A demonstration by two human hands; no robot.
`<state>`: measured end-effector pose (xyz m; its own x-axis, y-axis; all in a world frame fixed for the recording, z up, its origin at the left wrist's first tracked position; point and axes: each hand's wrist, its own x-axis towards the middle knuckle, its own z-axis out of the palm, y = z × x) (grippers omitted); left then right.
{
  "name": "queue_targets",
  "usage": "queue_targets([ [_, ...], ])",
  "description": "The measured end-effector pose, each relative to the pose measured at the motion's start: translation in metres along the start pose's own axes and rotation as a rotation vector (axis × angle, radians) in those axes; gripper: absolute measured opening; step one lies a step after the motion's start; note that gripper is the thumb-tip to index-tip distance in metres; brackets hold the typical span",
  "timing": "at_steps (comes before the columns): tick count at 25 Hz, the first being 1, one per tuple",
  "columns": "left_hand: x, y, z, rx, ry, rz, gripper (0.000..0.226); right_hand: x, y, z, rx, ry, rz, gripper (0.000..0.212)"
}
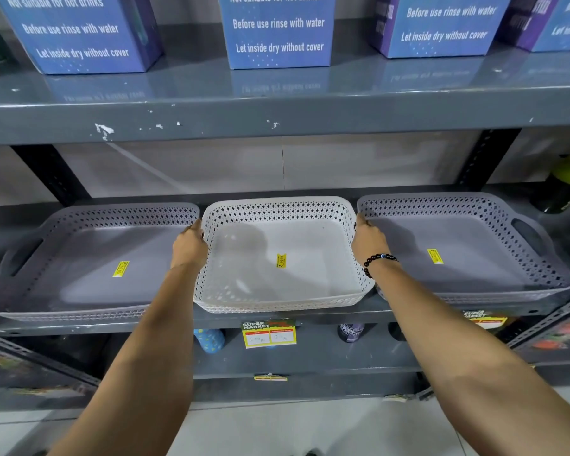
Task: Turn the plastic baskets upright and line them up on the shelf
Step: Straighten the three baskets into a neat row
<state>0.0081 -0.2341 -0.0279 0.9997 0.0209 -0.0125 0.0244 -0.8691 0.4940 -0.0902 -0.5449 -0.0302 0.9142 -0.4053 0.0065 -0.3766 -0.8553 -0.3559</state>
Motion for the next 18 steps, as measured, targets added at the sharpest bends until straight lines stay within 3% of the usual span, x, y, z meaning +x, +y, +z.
queue_targets([
  [18,-0.0022,0.0016,-0.0007,-0.018,0.020,0.013,0.047,-0.0009,-0.0018,-0.0038,-0.031,-0.008,-0.006,0.056],
])
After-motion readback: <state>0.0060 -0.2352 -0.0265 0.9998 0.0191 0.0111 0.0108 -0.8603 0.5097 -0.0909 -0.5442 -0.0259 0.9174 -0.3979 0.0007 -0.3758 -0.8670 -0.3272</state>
